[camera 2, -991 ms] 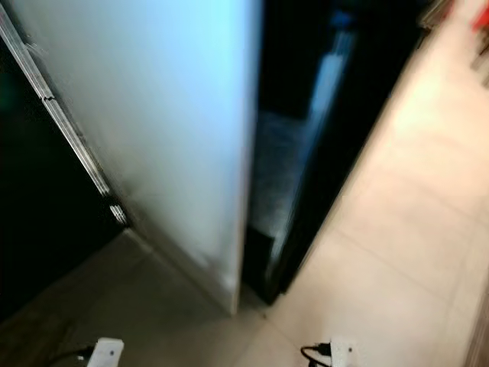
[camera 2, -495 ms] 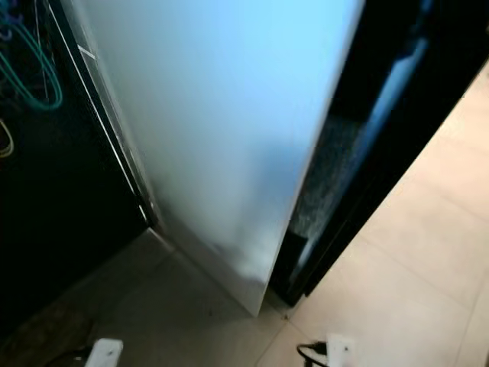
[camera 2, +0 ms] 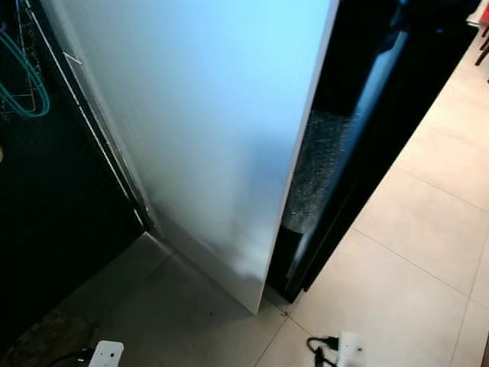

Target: Restocking fridge

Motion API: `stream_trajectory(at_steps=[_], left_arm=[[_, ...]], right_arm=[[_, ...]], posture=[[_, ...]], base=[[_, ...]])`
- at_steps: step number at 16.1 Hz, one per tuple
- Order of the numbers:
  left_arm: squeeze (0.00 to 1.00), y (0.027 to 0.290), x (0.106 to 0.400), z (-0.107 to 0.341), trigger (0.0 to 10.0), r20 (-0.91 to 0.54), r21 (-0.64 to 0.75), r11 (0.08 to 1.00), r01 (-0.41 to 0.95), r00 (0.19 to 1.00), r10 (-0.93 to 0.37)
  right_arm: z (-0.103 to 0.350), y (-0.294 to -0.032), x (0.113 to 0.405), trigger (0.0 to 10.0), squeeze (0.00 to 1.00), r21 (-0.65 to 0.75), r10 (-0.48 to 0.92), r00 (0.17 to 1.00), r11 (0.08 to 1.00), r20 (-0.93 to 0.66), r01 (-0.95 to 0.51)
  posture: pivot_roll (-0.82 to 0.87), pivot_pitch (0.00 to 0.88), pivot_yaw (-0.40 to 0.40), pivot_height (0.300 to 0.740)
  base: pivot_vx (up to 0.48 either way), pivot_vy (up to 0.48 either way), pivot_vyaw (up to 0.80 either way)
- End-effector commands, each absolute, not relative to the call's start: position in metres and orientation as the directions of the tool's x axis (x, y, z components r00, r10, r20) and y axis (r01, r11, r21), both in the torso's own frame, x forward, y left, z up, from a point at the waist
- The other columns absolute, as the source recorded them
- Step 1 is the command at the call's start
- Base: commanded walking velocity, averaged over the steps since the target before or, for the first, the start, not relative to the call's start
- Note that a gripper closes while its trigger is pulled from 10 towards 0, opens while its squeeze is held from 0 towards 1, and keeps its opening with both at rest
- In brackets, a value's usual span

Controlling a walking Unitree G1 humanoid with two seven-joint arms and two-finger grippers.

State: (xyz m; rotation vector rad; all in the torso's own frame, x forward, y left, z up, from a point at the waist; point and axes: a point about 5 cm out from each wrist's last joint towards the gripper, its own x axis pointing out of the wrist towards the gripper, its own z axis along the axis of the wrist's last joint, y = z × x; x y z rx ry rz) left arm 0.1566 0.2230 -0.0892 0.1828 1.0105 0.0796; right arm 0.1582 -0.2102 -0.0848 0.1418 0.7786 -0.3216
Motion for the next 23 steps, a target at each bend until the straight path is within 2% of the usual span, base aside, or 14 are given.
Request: stream_trajectory(at_steps=[1,4,6,7,8,9,14,15,16,17,20,23], left_arm=[[0.00,0.221,0.144,-0.095,10.0,-0.853,0.191,0.981,0.030,0.499,0.151],[0.00,0.223,0.142,-0.095,10.0,-0.856,0.190,0.982,0.020,0.493,0.156],[0.00,0.223,0.142,-0.095,10.0,-0.856,0.191,0.981,0.017,0.493,0.158],[0.00,0.224,0.141,-0.095,10.0,-0.857,0.192,0.981,0.018,0.490,0.159],[0.00,0.225,0.139,-0.096,10.0,-0.859,0.193,0.981,0.021,0.487,0.159],[0.00,0.225,0.138,-0.096,10.0,-0.860,0.194,0.981,0.022,0.485,0.159],[0.00,0.225,0.135,-0.097,10.0,-0.864,0.194,0.981,0.025,0.478,0.158],[0.00,0.226,0.133,-0.097,10.0,-0.865,0.195,0.981,0.021,0.475,0.162],[0.00,0.227,0.131,-0.098,10.0,-0.866,0.196,0.980,0.015,0.471,0.166],[0.00,0.227,0.132,-0.098,10.0,-0.866,0.195,0.981,0.015,0.472,0.165],[0.00,0.225,0.135,-0.097,10.0,-0.863,0.194,0.981,0.014,0.478,0.164],[0.00,0.226,0.136,-0.096,10.0,-0.861,0.196,0.980,0.014,0.481,0.165]], right_arm=[[-0.083,-0.212,0.155,10.0,0.00,0.024,-0.274,0.686,0.920,-0.674,0.390],[-0.076,-0.214,0.159,10.0,0.00,0.031,-0.281,0.753,0.928,-0.595,0.371],[-0.074,-0.214,0.160,10.0,0.00,0.043,-0.287,0.768,0.925,-0.572,0.377],[-0.053,-0.237,0.187,10.0,0.00,0.032,-0.312,0.832,0.930,-0.458,0.366],[0.002,-0.280,0.235,10.0,0.00,0.027,-0.366,0.904,0.924,-0.221,0.381],[0.026,-0.290,0.247,10.0,0.00,0.034,-0.370,0.922,0.926,-0.113,0.375],[0.050,-0.276,0.246,10.0,0.00,0.039,-0.295,0.954,0.955,0.043,0.294],[0.060,-0.269,0.246,10.0,0.00,0.062,-0.247,0.967,0.968,0.064,0.243],[0.066,-0.252,0.249,10.0,0.00,0.086,-0.071,0.996,0.994,0.054,0.066],[0.069,-0.247,0.248,10.0,0.00,0.103,-0.017,0.998,0.995,0.056,0.011],[0.077,-0.239,0.248,10.0,0.00,0.129,0.056,0.996,0.990,0.064,-0.063],[0.103,-0.241,0.265,10.0,0.00,0.079,0.028,0.997,0.996,0.068,-0.034]], posture=[[0.09,0.080,-0.033,0.740],[0.08,0.076,-0.041,0.740],[0.08,0.072,-0.043,0.740],[0.08,0.070,-0.044,0.740],[0.07,0.061,-0.047,0.740],[0.07,0.061,-0.047,0.740],[0.07,0.054,-0.054,0.740],[0.07,0.060,-0.060,0.740],[0.07,0.063,-0.060,0.740],[0.06,0.065,-0.060,0.740],[0.05,0.073,-0.058,0.740],[0.05,0.080,-0.057,0.740]], base=[[0.000,0.000,0.00],[0.000,0.000,0.00],[0.000,0.000,0.00],[0.000,0.000,0.00],[0.000,0.000,0.00],[0.000,0.000,0.00],[0.000,0.000,0.00],[0.000,0.000,0.00],[0.000,0.000,0.00],[0.000,0.000,0.00],[0.000,0.000,0.00],[0.000,0.000,0.00]])
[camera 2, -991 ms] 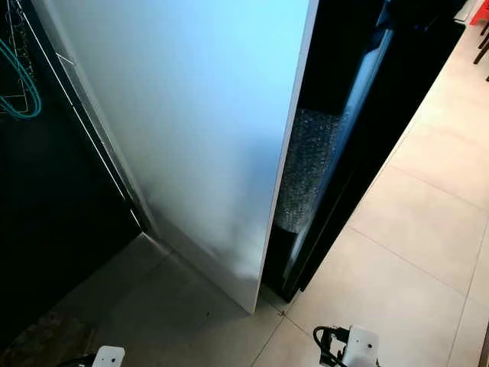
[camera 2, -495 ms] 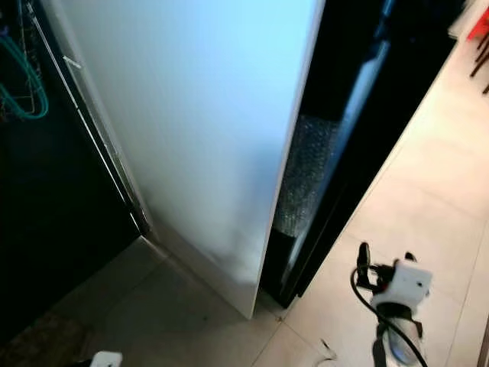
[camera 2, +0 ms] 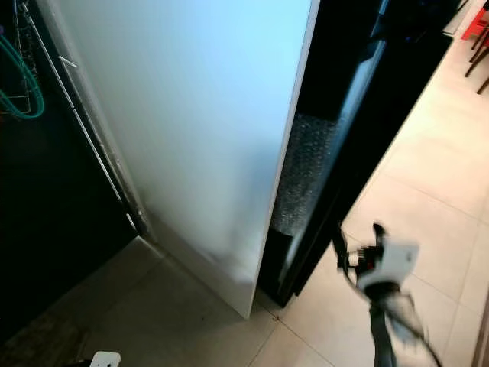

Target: Restocking fridge

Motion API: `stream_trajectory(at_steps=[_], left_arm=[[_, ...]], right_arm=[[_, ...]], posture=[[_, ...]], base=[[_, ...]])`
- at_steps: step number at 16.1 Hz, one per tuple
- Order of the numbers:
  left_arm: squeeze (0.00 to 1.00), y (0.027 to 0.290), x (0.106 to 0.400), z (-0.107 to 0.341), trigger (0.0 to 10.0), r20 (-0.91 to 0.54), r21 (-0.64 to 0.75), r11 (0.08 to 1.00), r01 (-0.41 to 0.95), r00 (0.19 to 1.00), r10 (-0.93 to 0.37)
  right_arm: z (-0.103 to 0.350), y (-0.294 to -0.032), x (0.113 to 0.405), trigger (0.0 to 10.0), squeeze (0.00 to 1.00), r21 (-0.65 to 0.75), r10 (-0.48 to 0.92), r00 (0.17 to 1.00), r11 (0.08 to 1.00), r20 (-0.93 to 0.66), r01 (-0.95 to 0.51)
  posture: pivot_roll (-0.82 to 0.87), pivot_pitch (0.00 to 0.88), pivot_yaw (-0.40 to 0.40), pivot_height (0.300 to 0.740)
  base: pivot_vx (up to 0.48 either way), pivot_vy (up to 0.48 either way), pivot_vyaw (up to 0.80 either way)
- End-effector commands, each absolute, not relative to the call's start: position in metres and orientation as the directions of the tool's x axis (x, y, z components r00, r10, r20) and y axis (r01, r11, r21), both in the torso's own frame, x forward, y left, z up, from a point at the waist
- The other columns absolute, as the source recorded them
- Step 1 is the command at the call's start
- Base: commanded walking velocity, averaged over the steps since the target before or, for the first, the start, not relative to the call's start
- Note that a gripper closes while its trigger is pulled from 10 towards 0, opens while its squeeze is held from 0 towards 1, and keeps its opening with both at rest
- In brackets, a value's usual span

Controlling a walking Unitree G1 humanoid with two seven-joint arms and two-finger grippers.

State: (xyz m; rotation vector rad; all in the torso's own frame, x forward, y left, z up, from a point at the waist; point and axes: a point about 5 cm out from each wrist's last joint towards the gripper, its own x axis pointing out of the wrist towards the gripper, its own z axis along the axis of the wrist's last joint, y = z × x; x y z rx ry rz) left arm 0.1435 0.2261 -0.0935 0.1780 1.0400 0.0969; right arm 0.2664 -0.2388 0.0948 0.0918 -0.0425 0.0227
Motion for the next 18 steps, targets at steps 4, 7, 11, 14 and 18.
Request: stream_trajectory(at_steps=[4,7,11,14,18], left_arm=[[0.00,0.227,0.136,-0.096,10.0,-0.862,0.199,0.980,0.011,0.478,0.169],[0.00,0.227,0.136,-0.096,10.0,-0.862,0.199,0.980,0.012,0.478,0.169],[0.00,0.225,0.137,-0.096,10.0,-0.862,0.199,0.980,0.015,0.479,0.167],[0.00,0.220,0.133,-0.099,10.0,-0.866,0.192,0.981,0.018,0.473,0.161],[0.00,0.220,0.135,-0.098,10.0,-0.866,0.194,0.981,0.021,0.473,0.161]], right_arm=[[0.130,-0.230,0.296,10.0,1.00,0.043,-0.042,0.996,0.998,0.079,0.038],[0.140,-0.214,0.307,10.0,1.00,0.069,-0.025,0.998,0.997,0.061,0.021],[0.146,-0.219,0.316,10.0,0.36,-0.006,-0.068,0.998,0.998,0.016,0.068],[0.151,-0.230,0.326,10.0,0.00,-0.009,-0.122,0.992,0.993,0.013,0.122],[0.159,-0.236,0.341,10.0,0.00,-0.034,-0.136,0.991,0.990,0.013,0.136]], posture=[[0.04,0.094,-0.049,0.740],[0.05,0.095,-0.044,0.740],[0.04,0.100,-0.039,0.740],[0.04,0.101,-0.039,0.740],[0.05,0.101,-0.042,0.740]], base=[[0.000,0.000,0.00],[0.000,0.000,0.00],[0.000,0.000,0.00],[0.000,0.000,0.00],[0.000,0.000,0.00]])
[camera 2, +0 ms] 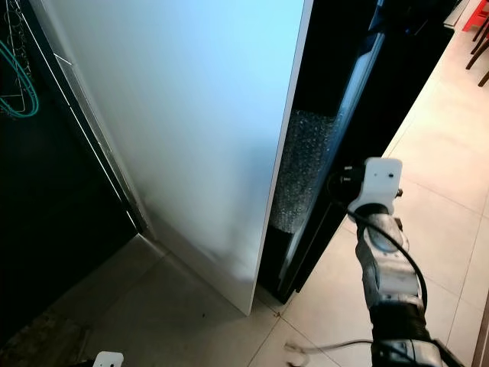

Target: Restocking fridge

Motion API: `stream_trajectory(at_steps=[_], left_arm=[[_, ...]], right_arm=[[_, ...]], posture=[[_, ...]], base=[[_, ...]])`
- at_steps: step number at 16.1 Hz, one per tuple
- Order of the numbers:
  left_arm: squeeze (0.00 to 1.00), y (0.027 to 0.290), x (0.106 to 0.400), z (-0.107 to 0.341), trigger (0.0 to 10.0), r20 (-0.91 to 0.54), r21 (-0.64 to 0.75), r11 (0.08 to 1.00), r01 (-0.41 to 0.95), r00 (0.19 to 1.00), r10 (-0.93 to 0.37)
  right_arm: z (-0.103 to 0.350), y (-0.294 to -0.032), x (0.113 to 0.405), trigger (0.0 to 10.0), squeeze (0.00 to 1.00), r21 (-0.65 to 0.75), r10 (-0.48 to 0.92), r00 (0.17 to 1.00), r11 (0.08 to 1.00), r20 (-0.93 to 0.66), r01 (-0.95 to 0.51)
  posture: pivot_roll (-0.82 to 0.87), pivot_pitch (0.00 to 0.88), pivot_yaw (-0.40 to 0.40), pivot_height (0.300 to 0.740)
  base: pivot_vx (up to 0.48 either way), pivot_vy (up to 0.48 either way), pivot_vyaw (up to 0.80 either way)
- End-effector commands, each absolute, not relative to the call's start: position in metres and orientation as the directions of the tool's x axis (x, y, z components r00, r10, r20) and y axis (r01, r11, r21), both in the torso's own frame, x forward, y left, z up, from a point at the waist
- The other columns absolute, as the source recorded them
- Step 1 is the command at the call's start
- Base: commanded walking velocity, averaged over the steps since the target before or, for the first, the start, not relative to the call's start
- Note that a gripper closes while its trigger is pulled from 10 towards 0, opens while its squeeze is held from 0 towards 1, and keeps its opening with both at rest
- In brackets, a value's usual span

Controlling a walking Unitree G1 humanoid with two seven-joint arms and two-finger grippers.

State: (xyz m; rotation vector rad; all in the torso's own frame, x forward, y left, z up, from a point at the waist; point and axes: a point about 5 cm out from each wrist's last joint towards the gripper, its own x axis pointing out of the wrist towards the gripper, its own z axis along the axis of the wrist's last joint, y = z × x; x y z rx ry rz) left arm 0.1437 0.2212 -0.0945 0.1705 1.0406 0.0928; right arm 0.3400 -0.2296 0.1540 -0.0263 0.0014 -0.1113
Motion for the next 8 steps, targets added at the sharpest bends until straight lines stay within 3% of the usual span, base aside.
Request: stream_trajectory(at_steps=[1,8], left_arm=[[0.00,0.2202,0.1357,-0.0979,10.0,-0.865,0.192,0.981,0.018,0.476,0.160],[0.00,0.2201,0.1355,-0.0980,10.0,-0.866,0.191,0.981,0.019,0.475,0.159]], right_arm=[[0.1617,-0.2363,0.3469,10.0,0.00,-0.027,-0.125,0.992,0.992,0.016,0.126],[0.1598,-0.2372,0.3548,10.0,0.00,-0.036,-0.111,0.994,0.993,-0.001,0.111]], posture=[[0.05,0.106,-0.043,0.740],[0.05,0.108,-0.045,0.740]], base=[[0.000,0.000,0.00],[0.000,0.000,0.00]])
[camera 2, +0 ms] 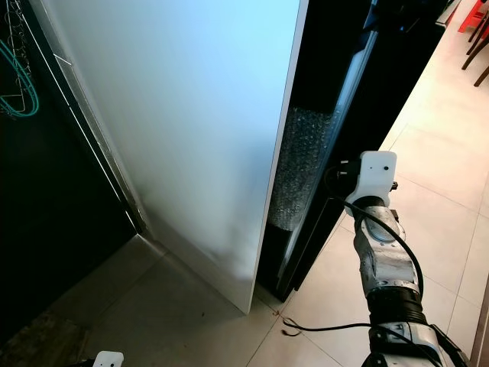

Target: Restocking fridge

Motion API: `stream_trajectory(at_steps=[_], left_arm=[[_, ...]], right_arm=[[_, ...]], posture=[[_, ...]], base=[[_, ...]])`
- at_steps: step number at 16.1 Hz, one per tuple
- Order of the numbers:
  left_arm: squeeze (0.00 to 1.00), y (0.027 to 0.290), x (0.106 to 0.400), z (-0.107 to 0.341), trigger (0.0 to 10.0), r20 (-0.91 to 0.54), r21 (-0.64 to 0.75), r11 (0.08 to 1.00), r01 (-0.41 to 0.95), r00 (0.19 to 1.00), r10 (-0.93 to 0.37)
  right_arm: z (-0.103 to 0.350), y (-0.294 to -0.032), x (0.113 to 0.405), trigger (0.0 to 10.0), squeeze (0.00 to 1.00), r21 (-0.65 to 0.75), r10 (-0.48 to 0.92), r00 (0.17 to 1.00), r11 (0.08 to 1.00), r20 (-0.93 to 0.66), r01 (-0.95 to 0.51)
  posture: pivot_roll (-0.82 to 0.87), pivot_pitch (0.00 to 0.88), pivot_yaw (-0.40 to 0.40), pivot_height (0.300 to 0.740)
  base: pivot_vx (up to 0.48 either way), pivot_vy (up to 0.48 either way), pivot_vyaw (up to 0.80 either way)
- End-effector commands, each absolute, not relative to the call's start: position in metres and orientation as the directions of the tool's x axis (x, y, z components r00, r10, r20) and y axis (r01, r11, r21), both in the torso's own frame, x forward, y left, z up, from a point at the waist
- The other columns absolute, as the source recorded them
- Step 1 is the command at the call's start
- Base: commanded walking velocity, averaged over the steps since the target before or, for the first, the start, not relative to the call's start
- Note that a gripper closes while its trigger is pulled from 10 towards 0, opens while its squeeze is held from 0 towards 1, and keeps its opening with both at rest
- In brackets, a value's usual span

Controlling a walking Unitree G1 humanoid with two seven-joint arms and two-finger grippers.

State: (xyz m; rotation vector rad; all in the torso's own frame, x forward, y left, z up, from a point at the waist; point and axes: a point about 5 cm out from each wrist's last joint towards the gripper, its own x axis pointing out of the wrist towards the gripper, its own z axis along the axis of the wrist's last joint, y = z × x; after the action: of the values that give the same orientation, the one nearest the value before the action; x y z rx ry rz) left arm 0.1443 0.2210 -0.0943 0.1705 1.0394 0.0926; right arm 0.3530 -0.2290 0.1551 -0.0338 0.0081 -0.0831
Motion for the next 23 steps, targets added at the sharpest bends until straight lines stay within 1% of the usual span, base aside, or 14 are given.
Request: stream_trajectory(at_steps=[1,11,12,13,17,19,20,21,22,23], left_arm=[[0.00,0.220,0.135,-0.098,10.0,-0.866,0.191,0.981,0.019,0.475,0.159],[0.00,0.220,0.135,-0.098,10.0,-0.866,0.191,0.981,0.019,0.475,0.159],[0.00,0.221,0.136,-0.098,10.0,-0.866,0.191,0.981,0.022,0.474,0.158],[0.00,0.222,0.138,-0.097,10.0,-0.867,0.191,0.981,0.029,0.473,0.155],[0.00,0.221,0.137,-0.097,10.0,-0.868,0.191,0.981,0.029,0.473,0.155],[0.00,0.220,0.137,-0.098,10.0,-0.868,0.187,0.982,0.033,0.473,0.149],[0.00,0.219,0.137,-0.098,10.0,-0.869,0.186,0.982,0.036,0.473,0.147],[0.00,0.219,0.137,-0.098,10.0,-0.869,0.186,0.982,0.038,0.473,0.146],[0.00,0.219,0.137,-0.098,10.0,-0.869,0.186,0.982,0.038,0.473,0.146],[0.00,0.220,0.139,-0.097,10.0,-0.868,0.187,0.982,0.038,0.475,0.147]], right_arm=[[0.160,-0.237,0.355,10.0,0.00,-0.036,-0.111,0.994,0.993,0.000,0.110],[0.159,-0.238,0.357,10.0,0.00,-0.037,-0.108,0.994,0.993,0.005,0.108],[0.150,-0.269,0.333,10.0,0.00,-0.080,-0.300,0.954,0.951,0.007,0.300],[0.138,-0.312,0.283,10.0,0.00,-0.171,-0.573,0.819,0.805,0.028,0.568],[0.129,-0.309,0.275,10.0,0.00,-0.163,-0.549,0.836,0.823,0.012,0.544],[0.115,-0.310,0.271,10.0,0.00,-0.143,-0.521,0.853,0.848,-0.039,0.511],[0.115,-0.304,0.270,10.0,0.00,-0.126,-0.478,0.876,0.874,-0.060,0.469],[0.115,-0.293,0.275,10.0,0.00,-0.110,-0.386,0.919,0.920,-0.082,0.377],[0.116,-0.292,0.276,10.0,0.00,-0.112,-0.377,0.922,0.923,-0.084,0.367],[0.112,-0.287,0.277,10.0,0.00,-0.125,-0.336,0.933,0.939,-0.130,0.321]], posture=[[0.05,0.108,-0.045,0.740],[0.05,0.108,-0.045,0.740],[0.05,0.099,-0.047,0.740],[0.05,0.095,-0.048,0.740],[0.05,0.080,-0.054,0.740],[0.05,0.070,-0.056,0.740],[0.05,0.065,-0.057,0.740],[0.05,0.058,-0.059,0.740],[0.05,0.058,-0.059,0.740],[0.05,0.057,-0.060,0.740]], base=[[0.000,0.000,0.00],[0.000,0.000,0.00],[0.000,0.000,0.00],[0.000,0.000,0.00],[0.000,0.000,0.00],[0.000,0.000,0.00],[0.000,0.000,0.00],[0.000,0.000,0.00],[0.000,0.000,0.00],[0.000,0.000,0.00]])
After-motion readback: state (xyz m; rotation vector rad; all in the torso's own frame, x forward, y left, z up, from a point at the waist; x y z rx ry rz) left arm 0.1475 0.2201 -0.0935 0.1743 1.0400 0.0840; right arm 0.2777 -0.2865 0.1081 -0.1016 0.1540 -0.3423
